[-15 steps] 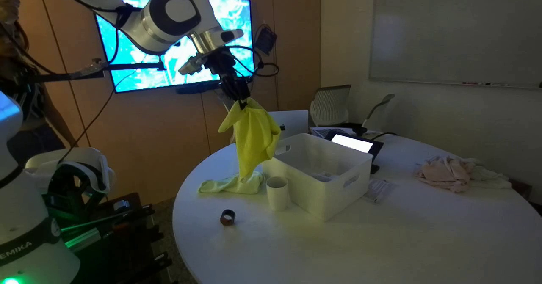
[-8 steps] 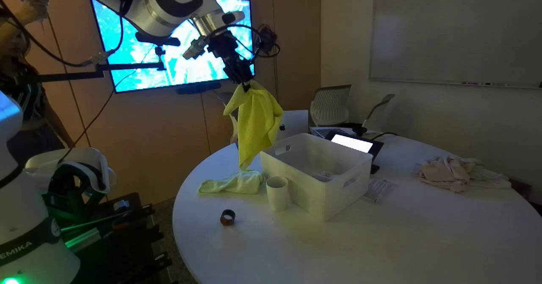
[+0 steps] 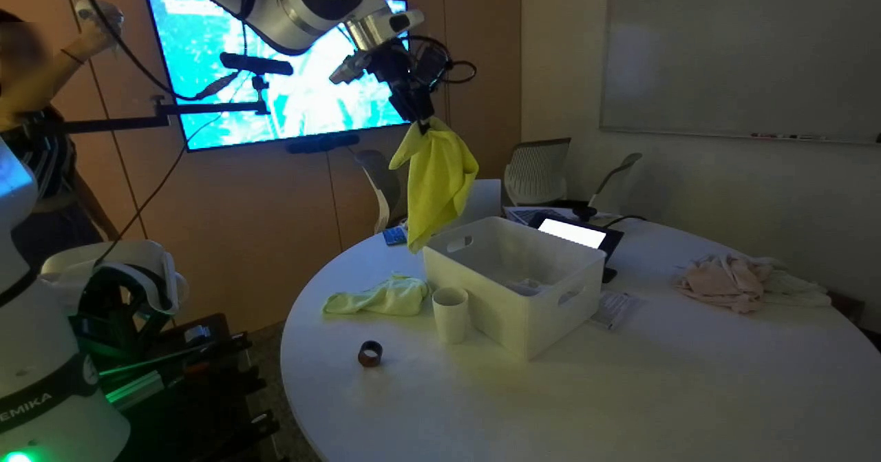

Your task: Put the towels in the basket and the smaller objects into the white mug

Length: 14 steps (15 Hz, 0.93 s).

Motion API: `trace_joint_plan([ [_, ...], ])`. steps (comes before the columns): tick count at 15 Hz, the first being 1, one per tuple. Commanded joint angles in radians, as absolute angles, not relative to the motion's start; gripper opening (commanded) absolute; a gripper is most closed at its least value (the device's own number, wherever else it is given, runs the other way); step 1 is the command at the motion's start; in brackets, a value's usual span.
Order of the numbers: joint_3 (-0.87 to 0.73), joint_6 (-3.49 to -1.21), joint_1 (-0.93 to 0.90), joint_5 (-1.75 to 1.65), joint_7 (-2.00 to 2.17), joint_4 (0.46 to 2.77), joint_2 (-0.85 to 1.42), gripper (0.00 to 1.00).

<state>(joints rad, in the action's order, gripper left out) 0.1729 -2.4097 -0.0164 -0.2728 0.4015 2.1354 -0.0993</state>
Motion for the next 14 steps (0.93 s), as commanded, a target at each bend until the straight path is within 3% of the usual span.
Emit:
trace_joint_plan([
  [1,0.159,-2.392,-0.035,-0.304,0.471,1.961,0.05,0.03],
  [14,0.023,-2.381,-0.159,-0.275,0.508,1.639,0.377,0.03],
])
